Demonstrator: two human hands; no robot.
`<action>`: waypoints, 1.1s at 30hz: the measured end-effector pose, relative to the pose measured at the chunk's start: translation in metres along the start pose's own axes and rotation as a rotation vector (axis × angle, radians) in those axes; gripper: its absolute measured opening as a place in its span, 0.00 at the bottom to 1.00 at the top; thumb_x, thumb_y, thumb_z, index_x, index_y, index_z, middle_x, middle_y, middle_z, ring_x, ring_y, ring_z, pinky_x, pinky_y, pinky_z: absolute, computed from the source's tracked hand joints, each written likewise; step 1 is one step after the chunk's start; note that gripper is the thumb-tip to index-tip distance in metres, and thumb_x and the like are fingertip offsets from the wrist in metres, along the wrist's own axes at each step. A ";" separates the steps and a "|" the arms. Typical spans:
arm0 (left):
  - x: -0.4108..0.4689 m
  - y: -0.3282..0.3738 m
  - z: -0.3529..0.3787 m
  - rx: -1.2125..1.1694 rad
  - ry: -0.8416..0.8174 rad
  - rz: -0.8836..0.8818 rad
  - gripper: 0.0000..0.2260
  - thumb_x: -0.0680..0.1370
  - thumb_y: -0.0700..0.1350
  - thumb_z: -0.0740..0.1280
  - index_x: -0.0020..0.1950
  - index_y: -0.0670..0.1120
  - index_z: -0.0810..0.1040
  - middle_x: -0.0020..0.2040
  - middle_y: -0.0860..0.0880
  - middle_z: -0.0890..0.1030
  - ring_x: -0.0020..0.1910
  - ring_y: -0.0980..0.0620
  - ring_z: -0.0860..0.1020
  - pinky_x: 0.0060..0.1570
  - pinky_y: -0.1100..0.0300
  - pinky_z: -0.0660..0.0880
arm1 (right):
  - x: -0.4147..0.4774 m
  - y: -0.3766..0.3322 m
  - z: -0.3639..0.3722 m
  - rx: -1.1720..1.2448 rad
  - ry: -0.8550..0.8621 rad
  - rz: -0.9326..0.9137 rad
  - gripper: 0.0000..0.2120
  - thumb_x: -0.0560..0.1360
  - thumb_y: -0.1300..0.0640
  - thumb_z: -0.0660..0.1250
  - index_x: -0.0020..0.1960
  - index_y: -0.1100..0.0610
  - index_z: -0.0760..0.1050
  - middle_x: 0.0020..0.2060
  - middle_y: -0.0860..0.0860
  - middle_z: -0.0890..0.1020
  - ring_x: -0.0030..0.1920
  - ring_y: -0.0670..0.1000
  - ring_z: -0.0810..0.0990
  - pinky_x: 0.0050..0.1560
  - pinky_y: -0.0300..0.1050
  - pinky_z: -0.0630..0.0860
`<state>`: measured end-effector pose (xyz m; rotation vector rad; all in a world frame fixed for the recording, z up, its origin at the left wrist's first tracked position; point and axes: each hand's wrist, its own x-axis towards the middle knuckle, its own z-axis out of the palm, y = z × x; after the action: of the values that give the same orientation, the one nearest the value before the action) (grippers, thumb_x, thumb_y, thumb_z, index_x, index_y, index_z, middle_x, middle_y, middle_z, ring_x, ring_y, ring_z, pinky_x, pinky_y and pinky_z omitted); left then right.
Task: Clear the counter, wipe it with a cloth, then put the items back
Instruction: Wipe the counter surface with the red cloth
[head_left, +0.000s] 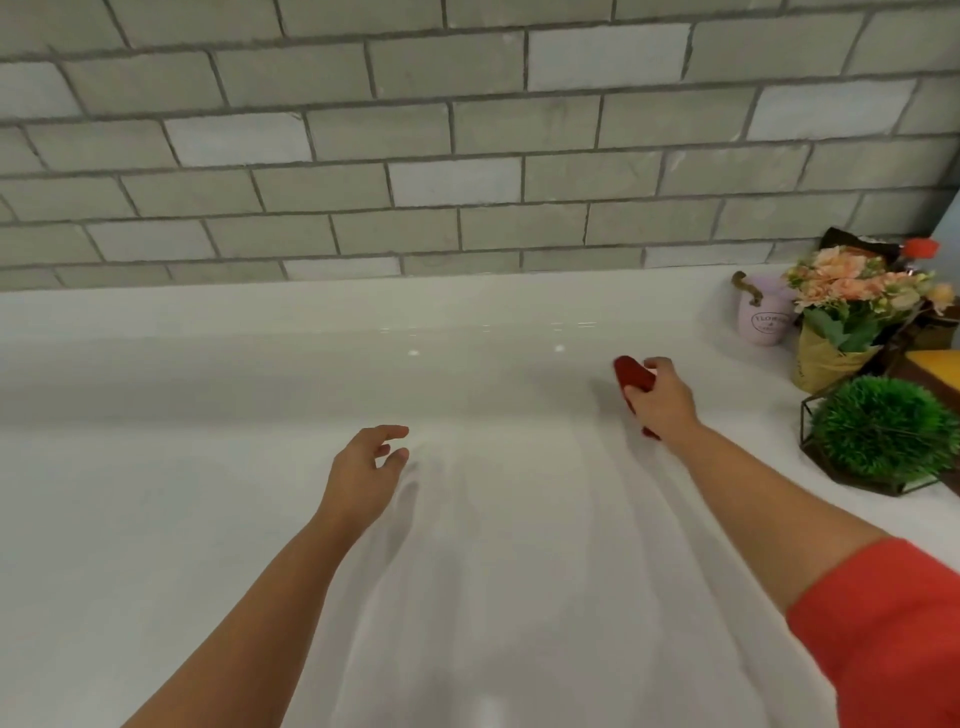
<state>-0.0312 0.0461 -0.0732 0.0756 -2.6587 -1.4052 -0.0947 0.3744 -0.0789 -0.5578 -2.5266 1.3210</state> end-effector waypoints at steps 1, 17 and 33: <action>0.002 0.000 0.004 0.002 -0.004 0.003 0.12 0.79 0.40 0.63 0.61 0.46 0.76 0.61 0.51 0.77 0.59 0.53 0.74 0.55 0.65 0.67 | 0.012 0.009 -0.005 -0.045 0.006 0.046 0.22 0.77 0.61 0.63 0.69 0.59 0.63 0.59 0.63 0.76 0.50 0.59 0.76 0.52 0.53 0.76; -0.022 -0.005 -0.064 -0.101 0.067 -0.092 0.12 0.80 0.41 0.61 0.62 0.48 0.76 0.58 0.52 0.77 0.52 0.55 0.74 0.50 0.62 0.67 | -0.128 -0.029 0.090 -0.332 -0.440 -0.475 0.23 0.79 0.59 0.59 0.73 0.58 0.62 0.70 0.54 0.67 0.70 0.54 0.65 0.71 0.43 0.60; -0.114 -0.046 -0.132 -0.051 0.019 -0.097 0.12 0.80 0.42 0.61 0.62 0.48 0.76 0.56 0.52 0.77 0.53 0.51 0.75 0.51 0.61 0.68 | -0.344 -0.085 0.158 -0.363 -0.607 -0.762 0.22 0.78 0.59 0.60 0.72 0.55 0.64 0.69 0.52 0.69 0.67 0.55 0.67 0.68 0.48 0.64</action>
<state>0.0996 -0.0760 -0.0487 0.2141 -2.6353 -1.4923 0.1361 0.0642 -0.1089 0.8237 -2.9580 0.8087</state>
